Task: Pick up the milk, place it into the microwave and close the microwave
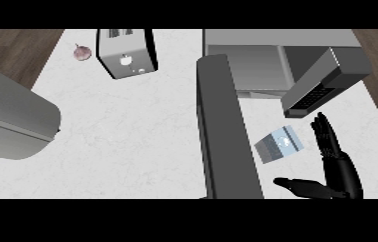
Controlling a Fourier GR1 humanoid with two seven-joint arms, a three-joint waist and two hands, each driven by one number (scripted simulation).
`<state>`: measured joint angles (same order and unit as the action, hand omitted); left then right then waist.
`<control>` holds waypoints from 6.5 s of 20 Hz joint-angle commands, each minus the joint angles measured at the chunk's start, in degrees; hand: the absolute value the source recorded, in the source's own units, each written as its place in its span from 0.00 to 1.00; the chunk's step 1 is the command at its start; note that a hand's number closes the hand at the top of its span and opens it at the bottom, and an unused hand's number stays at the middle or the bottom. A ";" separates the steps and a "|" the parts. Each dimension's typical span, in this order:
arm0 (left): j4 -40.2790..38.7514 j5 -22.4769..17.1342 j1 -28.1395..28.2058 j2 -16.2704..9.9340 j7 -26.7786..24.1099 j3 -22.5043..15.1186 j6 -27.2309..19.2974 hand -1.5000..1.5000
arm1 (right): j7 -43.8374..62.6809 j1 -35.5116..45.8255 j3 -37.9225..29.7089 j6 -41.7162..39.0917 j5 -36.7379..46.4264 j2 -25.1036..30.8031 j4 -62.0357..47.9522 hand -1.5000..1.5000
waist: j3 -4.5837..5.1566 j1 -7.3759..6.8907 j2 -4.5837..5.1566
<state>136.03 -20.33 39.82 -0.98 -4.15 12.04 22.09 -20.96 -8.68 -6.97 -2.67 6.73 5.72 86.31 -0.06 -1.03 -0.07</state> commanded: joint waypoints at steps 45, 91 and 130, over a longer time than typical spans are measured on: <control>2.84 -14.25 11.17 -0.40 -5.74 4.98 12.31 0.00 | -42.96 36.32 -9.83 -5.19 1.86 3.85 -71.47 1.00 | -0.20 -1.70 0.61; -3.92 -15.19 -3.61 -7.13 -1.41 7.09 8.45 0.00 | -19.63 67.59 -9.88 18.91 7.99 15.42 -80.14 1.00 | -0.42 -8.23 4.59; -7.14 -12.96 -11.78 -11.85 1.70 7.86 6.62 0.00 | -16.33 74.06 -8.62 15.74 10.28 14.02 -82.67 0.00 | -0.29 -12.21 6.14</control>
<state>129.70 -33.74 29.28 -12.40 -2.78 19.92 29.09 -38.81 64.16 -17.92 14.23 14.70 21.76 4.78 -0.58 -13.02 6.14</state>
